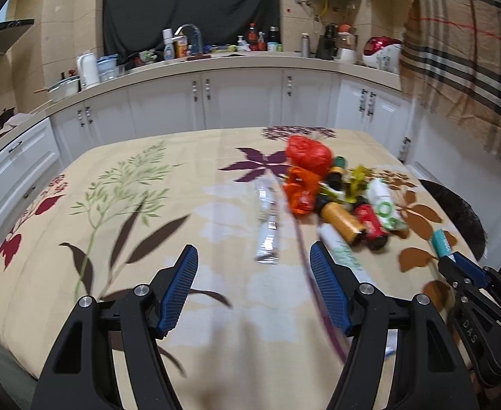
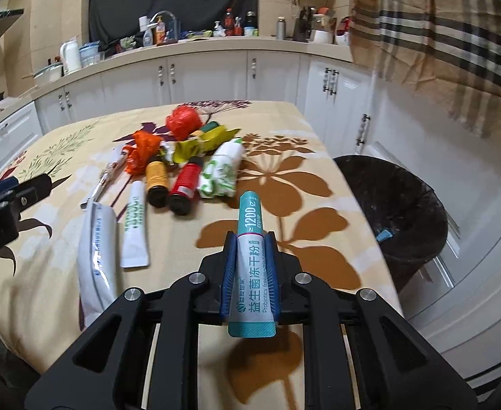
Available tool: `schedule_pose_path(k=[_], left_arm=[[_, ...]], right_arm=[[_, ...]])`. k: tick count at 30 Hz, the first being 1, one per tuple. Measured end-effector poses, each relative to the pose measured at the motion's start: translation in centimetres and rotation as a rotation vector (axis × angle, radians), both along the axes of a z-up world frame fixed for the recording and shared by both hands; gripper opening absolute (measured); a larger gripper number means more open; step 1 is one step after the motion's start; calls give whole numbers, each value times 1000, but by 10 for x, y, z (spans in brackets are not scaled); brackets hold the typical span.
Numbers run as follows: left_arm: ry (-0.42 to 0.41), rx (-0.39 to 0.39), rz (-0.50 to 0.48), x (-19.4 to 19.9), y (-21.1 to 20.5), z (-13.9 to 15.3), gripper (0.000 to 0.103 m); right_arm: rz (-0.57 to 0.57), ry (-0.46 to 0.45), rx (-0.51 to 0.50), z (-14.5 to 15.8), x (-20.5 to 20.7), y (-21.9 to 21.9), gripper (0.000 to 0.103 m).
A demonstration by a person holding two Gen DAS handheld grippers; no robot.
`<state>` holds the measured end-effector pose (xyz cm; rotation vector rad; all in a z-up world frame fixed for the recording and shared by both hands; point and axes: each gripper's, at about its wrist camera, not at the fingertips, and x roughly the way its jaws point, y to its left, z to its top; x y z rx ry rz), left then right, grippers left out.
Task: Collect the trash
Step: 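Carry the teal tube to the bin while the left tool carries the white tube there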
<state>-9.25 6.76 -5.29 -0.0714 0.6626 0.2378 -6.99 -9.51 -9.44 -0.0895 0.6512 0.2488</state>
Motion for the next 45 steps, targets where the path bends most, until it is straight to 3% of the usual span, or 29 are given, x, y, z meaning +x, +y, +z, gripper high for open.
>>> schedule_pose_path(k=[3, 10, 16, 21, 25, 29, 39, 45], left_arm=[[12, -21, -17, 3, -15, -2, 70], [53, 14, -49, 9, -46, -15, 71], [130, 15, -74, 14, -51, -38, 71], [164, -18, -77, 9, -39, -48, 56], [151, -16, -91, 5, -33, -47, 38], [129, -17, -107, 2, -29, -47, 34], [25, 54, -116, -5, -25, -25, 31], [-13, 37, -144, 9, -29, -10, 31]], right_arm=[[-17, -3, 24, -1, -3, -13, 17], [-66, -4, 67, -5, -6, -43, 17], [-79, -2, 87, -8, -8, -52, 17], [-68, -1, 87, -9, -8, -47, 17], [-58, -4, 80, -8, -8, -41, 17], [-54, -7, 69, -7, -8, -37, 17], [-53, -30, 50, 2, -8, -32, 16], [-66, -61, 55, 15, -3, -38, 16]])
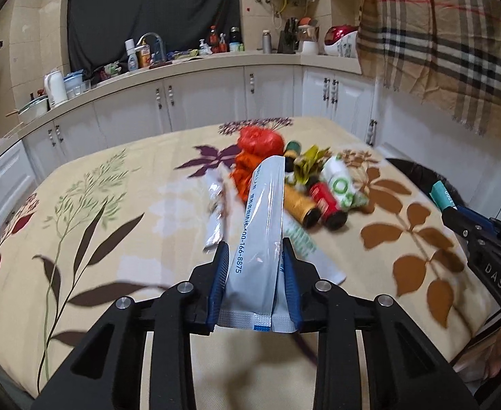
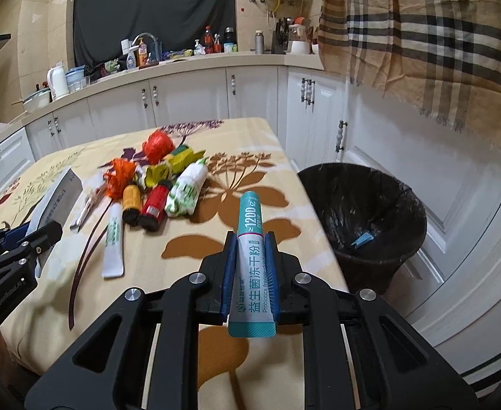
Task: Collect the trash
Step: 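Carry the teal tube to the bin while the left tool carries the white tube there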
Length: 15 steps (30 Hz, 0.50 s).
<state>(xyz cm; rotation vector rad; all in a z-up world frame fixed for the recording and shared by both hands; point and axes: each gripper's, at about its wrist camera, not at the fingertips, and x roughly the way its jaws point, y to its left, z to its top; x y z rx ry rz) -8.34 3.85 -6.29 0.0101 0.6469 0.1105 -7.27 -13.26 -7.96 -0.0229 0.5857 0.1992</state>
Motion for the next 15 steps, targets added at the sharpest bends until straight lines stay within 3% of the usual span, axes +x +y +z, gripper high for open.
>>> schedule_pose_path(k=[15], left_arm=[[-95, -39, -166, 87, -70, 38, 31]], right_arm=[[-180, -99, -18, 39, 60, -61, 16]])
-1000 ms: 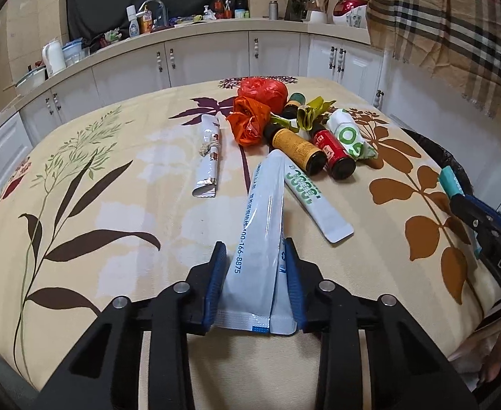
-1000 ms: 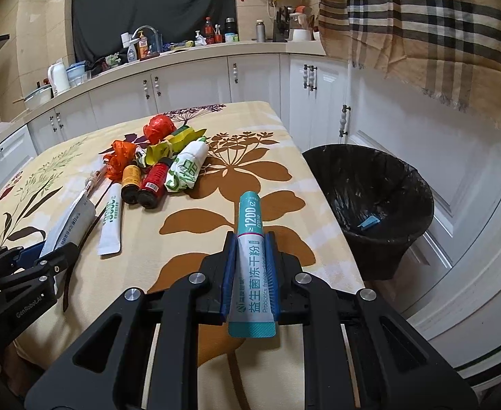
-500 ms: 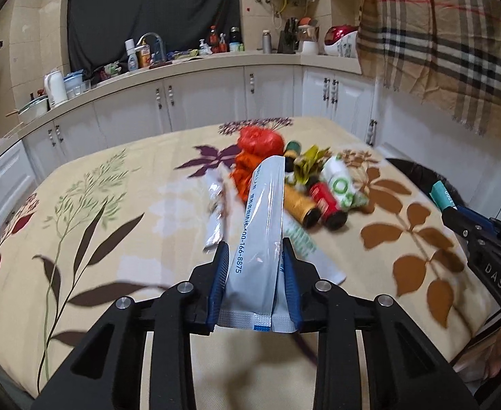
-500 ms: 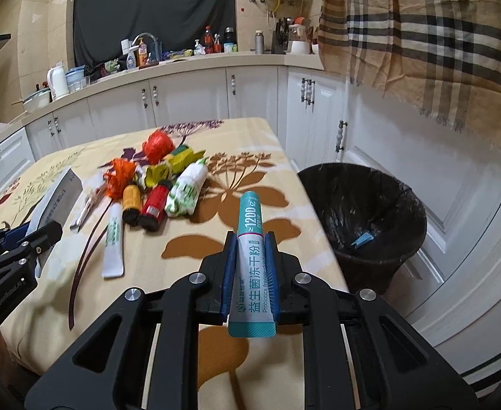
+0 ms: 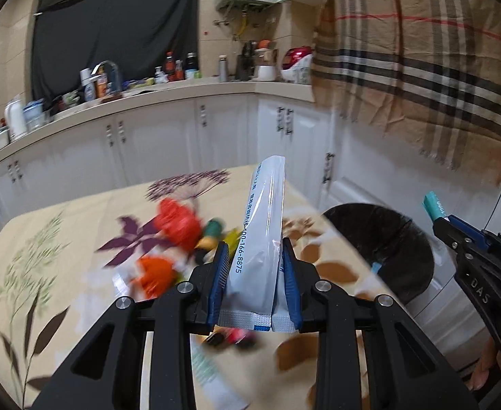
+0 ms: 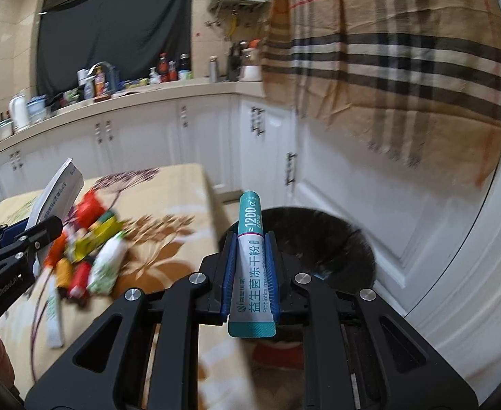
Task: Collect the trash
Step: 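Carry the teal tube to the bin while the left tool carries the white tube there, then open both tools over the bin to drop the tubes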
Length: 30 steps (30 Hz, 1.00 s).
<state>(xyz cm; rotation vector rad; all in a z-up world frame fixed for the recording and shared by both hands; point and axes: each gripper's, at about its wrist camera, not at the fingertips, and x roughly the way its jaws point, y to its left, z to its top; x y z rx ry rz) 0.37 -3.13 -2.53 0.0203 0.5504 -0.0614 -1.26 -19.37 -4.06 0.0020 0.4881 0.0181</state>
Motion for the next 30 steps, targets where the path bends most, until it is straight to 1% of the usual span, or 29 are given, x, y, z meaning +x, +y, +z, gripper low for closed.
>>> schedule_pose_path(k=[6, 12, 18, 27, 30], left_arm=[[-15, 12, -76, 35, -38, 3, 31], [-10, 18, -121, 64, -68, -1, 31], [5, 55, -138, 92, -95, -11, 31], [46, 84, -151, 122, -117, -27, 32], [56, 91, -158, 131, -122, -31, 32]], right_arm=[[-66, -16, -16, 4, 34, -25, 16], [-107, -18, -22, 0, 59, -44, 16], [-141, -10, -16, -9, 82, -60, 16], [-176, 22, 0, -27, 111, -79, 16], [-177, 36, 9, -32, 119, -82, 19]])
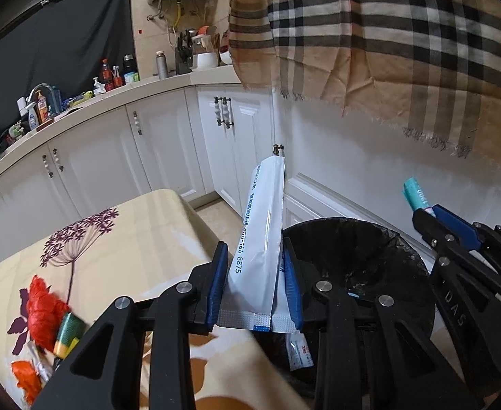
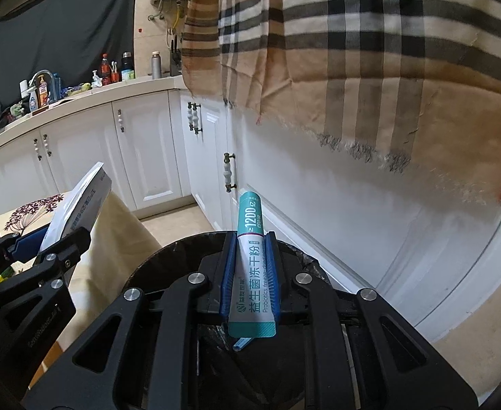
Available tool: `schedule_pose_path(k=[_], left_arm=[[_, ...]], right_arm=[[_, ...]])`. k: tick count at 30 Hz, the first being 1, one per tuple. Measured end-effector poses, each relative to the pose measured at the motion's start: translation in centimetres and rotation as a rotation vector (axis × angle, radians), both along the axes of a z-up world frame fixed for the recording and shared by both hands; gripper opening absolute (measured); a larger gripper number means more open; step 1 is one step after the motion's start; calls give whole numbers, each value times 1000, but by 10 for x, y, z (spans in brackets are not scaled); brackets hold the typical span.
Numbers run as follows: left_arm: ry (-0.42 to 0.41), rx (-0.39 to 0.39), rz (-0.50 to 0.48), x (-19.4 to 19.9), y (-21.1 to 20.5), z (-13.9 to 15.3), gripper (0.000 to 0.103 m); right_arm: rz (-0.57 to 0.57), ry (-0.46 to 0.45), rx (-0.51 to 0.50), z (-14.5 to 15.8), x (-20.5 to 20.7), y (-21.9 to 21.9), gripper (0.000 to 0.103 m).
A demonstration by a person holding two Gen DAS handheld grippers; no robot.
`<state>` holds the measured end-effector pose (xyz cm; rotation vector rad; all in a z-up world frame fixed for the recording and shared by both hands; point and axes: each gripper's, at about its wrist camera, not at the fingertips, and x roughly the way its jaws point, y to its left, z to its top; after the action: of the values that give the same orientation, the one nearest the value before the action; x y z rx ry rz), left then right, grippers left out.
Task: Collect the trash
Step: 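Open both tools over the bin to drop the tubes, then return both tools to the table and grasp the white-green wrapped bottle with the right tool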
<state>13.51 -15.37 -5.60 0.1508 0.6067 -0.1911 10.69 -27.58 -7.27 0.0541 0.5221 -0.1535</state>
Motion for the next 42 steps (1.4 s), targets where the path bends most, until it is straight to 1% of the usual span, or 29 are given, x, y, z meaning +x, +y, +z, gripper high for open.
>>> schedule_pose_path(k=[1, 3, 5, 10, 18, 22, 26, 27, 28, 29, 31, 35, 37, 41, 42], left_arm=[[7, 7, -3, 4, -3, -2, 34], [17, 17, 11, 8, -4, -6, 39], [25, 11, 22, 10, -4, -7, 48], [21, 1, 37, 9, 3, -5, 56], [11, -15, 51, -6, 19, 6, 62], [0, -21, 68, -21, 36, 14, 64], [4, -39, 106, -38, 64, 20, 66], [1, -37, 124, -44, 75, 21, 66], [-1, -37, 137, -48, 82, 22, 67], [-3, -35, 150, -53, 89, 23, 67], [-2, -36, 190, -64, 110, 24, 68], [-3, -32, 263, -84, 147, 24, 71], [4, -28, 304, -93, 167, 22, 71], [15, -19, 374, -108, 201, 17, 73], [18, -12, 397, -112, 211, 15, 73]], right_arm=[[0, 5, 5, -2, 3, -2, 25], [-16, 9, 17, -5, 7, -5, 31], [-22, 7, 26, -5, 7, -6, 32], [-23, 4, 16, -4, 2, -5, 32], [-6, -3, 8, 6, -13, 6, 33], [12, -2, 12, 11, -26, 17, 33], [44, 7, 28, 13, -40, 34, 34], [58, 10, 35, 13, -43, 39, 36], [73, 13, 39, 14, -46, 45, 40], [83, 14, 38, 14, -48, 51, 42], [106, 14, 35, 15, -53, 65, 43], [178, 28, 42, 15, -61, 98, 44], [210, 37, 38, 15, -63, 114, 48], [285, 55, 26, 13, -66, 151, 51], [304, 60, 17, 12, -67, 161, 53]])
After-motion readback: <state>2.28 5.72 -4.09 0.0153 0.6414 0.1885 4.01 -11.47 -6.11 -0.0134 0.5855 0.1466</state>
